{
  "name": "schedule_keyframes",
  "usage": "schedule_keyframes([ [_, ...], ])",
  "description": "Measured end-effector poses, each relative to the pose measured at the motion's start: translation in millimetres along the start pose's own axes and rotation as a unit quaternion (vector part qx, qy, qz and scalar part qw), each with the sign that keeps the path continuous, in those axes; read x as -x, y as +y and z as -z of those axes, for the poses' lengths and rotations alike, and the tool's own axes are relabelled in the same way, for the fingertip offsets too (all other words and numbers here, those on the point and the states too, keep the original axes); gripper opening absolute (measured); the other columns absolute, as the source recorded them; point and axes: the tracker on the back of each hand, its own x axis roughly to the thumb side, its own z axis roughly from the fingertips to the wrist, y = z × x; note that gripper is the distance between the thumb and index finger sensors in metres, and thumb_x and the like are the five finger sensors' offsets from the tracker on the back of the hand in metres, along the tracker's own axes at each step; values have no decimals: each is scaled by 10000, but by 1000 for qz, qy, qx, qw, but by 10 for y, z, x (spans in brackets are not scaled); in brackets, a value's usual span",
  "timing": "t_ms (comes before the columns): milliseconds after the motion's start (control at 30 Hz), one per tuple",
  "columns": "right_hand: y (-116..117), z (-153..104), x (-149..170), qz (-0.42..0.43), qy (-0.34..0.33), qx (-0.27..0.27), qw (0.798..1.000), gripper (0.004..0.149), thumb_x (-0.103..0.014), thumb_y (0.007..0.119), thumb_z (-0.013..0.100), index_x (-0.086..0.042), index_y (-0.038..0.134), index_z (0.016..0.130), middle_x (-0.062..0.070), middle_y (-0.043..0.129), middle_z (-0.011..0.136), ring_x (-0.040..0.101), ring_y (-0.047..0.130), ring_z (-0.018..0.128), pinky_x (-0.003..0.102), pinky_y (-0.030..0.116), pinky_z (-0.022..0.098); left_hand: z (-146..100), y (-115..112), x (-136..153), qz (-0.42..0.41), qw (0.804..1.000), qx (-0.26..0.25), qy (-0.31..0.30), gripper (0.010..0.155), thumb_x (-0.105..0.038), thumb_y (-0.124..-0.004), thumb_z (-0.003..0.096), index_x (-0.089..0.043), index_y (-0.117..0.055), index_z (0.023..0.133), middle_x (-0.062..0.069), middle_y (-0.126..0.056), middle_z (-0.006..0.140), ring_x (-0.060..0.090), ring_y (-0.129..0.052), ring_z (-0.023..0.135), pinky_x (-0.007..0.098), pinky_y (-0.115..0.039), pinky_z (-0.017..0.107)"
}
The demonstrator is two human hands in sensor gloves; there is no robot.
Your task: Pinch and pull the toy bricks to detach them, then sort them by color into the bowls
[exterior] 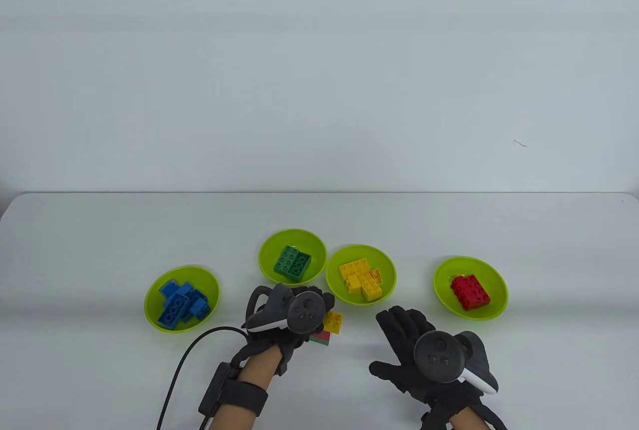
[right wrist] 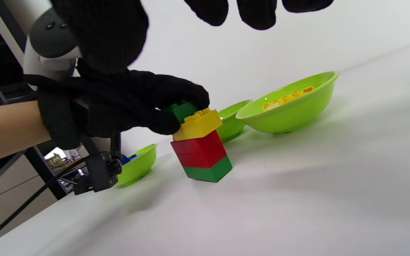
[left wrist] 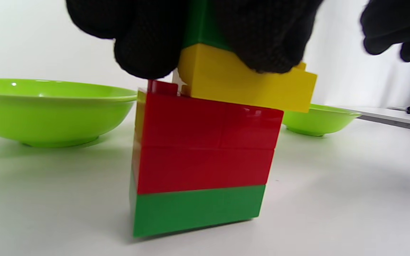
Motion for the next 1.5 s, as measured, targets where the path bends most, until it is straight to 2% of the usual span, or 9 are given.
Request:
schedule_keyframes([
  [267, 73, 72, -17, 79, -36, 19, 996, 877, -428, 804, 499, -15, 346, 1123, 301, 423, 1148, 527, 569, 1001, 599, 485, 739, -406, 442, -549, -44, 992, -82, -90, 633, -367, -737, 468, -81, -668, 1029, 247, -756, 895, 351, -832, 731, 541, -615, 647],
  [467, 113, 35, -50, 175, -72, 50, 981, 797, -448, 813, 479, -29, 511, 1087, 262, 642, 1067, 471, 750, 905, 580, 593, 687, -603, 611, -824, -32, 986, -122, -112, 631, -375, -736, 477, -69, -677, 1026, 252, -773, 885, 353, -846, 721, 547, -628, 641],
  [700, 172, -14, -32, 239, -72, 118, 961, 619, -428, 825, 465, -98, 694, 972, 164, 827, 924, 391, 871, 788, 544, 676, 624, -652, 601, -863, -58, 982, -142, -114, 632, -371, -739, 479, -66, -673, 1028, 259, -773, 890, 362, -847, 725, 553, -630, 636],
  [800, 157, -20, -40, 247, -72, 123, 958, 614, -426, 828, 458, -102, 704, 965, 157, 835, 919, 386, 872, 790, 538, 681, 624, -676, 616, -814, -81, 978, -164, -105, 643, -403, -758, 478, -89, -668, 1032, 235, -782, 915, 364, -855, 751, 549, -646, 629],
  [933, 134, -34, -32, 257, -81, 124, 955, 609, -419, 831, 452, -113, 710, 964, 148, 837, 925, 387, 869, 797, 535, 681, 627, -693, 588, -667, -146, 967, -193, -80, 810, -516, -815, 422, -55, -613, 1057, 262, -726, 977, 417, -812, 830, 581, -620, 644],
  [1100, 139, -33, -16, 262, -80, 130, 953, 601, -422, 834, 447, -127, 721, 958, 136, 841, 925, 378, 868, 802, 525, 683, 633, -661, 418, -523, -255, 941, -209, -72, 766, -548, -819, 406, -58, -715, 986, 241, -803, 917, 405, -856, 792, 575, -648, 629],
  [1267, 174, -34, 13, 290, -73, 132, 945, 600, -414, 837, 444, -121, 726, 955, 142, 844, 923, 379, 869, 804, 524, 683, 633, -643, 275, -519, -360, 899, -240, -67, 668, -475, -837, 413, -46, -786, 922, 233, -876, 820, 377, -907, 702, 557, -683, 591],
  [1367, 186, -50, -17, 283, -69, 130, 948, 610, -411, 825, 456, -74, 712, 951, 178, 844, 904, 397, 876, 780, 537, 683, 621, -657, 296, -556, -318, 911, -251, -72, 665, -463, -814, 422, -31, -785, 926, 244, -878, 805, 375, -908, 685, 555, -683, 587],
  [1500, 172, -66, -54, 256, -53, 150, 954, 619, -440, 849, 437, -90, 721, 930, 161, 858, 877, 377, 891, 753, 529, 695, 609, -688, 326, -638, -251, 925, -274, -85, 663, -466, -782, 431, -33, -779, 932, 241, -881, 800, 361, -915, 673, 547, -694, 582],
])
